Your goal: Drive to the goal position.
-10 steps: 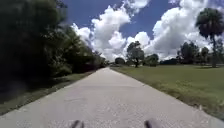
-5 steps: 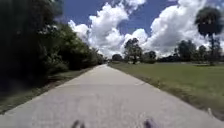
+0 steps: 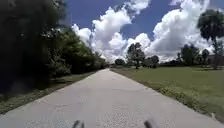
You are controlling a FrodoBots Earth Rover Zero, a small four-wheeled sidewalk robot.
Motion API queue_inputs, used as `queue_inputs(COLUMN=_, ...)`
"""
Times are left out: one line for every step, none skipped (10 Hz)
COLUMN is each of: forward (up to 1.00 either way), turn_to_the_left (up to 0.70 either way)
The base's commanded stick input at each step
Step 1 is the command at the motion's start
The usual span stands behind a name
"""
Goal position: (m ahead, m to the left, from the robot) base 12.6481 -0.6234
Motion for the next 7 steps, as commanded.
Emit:
queue_inputs(forward=0.5, turn_to_the_left=0.23)
queue_inputs(forward=0.5, turn_to_the_left=0.22)
queue_inputs(forward=0.5, turn_to_the_left=0.09)
queue_inputs(forward=0.5, turn_to_the_left=0.0)
queue_inputs(forward=0.5, turn_to_the_left=0.0)
queue_inputs(forward=0.5, turn_to_the_left=0.0)
queue_inputs(forward=0.5, turn_to_the_left=0.0)
